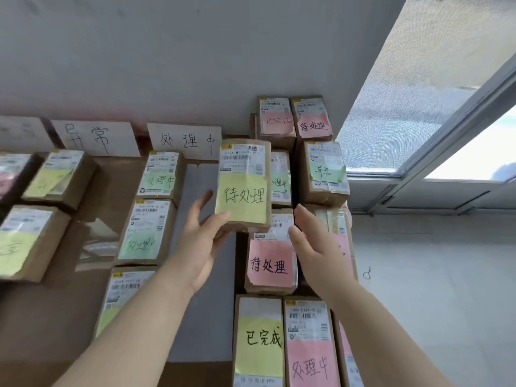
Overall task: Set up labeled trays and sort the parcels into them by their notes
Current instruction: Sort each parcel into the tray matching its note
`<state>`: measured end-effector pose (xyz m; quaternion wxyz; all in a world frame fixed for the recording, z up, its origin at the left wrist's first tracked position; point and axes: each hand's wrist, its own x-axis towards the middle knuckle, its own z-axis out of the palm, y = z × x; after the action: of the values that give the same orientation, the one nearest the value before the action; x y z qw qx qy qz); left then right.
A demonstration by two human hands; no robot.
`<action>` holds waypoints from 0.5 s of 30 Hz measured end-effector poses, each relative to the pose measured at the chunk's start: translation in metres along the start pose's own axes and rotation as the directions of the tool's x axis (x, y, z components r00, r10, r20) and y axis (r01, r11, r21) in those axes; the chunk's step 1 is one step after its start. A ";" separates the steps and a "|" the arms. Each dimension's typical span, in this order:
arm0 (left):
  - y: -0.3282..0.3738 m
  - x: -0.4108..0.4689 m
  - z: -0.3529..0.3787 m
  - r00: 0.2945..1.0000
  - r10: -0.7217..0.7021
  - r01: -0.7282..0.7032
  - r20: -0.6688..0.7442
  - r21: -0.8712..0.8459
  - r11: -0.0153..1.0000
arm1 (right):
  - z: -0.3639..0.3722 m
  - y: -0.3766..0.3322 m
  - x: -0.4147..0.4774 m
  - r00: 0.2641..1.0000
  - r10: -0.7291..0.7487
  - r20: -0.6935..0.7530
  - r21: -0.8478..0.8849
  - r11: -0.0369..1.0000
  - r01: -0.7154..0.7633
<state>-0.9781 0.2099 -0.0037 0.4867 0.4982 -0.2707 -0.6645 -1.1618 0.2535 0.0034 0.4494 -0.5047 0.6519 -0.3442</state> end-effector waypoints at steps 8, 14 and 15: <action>-0.047 -0.017 -0.030 0.967 -0.229 0.252 0.112 -0.304 0.919 | 0.026 0.022 -0.034 0.977 0.208 -0.054 0.001 0.978 -0.208; -0.050 -0.020 -0.028 0.972 -0.172 0.208 0.160 -0.245 0.947 | 0.041 0.015 -0.046 0.978 0.165 -0.129 -0.034 0.985 -0.171; -0.049 -0.022 -0.030 0.971 -0.161 0.200 0.174 -0.238 0.950 | 0.042 0.013 -0.049 0.976 0.157 -0.151 -0.010 0.987 -0.160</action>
<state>-0.9679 0.2529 -0.0473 0.4613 0.4022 -0.1729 -0.7717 -1.1229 0.3046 -0.0119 0.4195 -0.4287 0.7257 -0.3370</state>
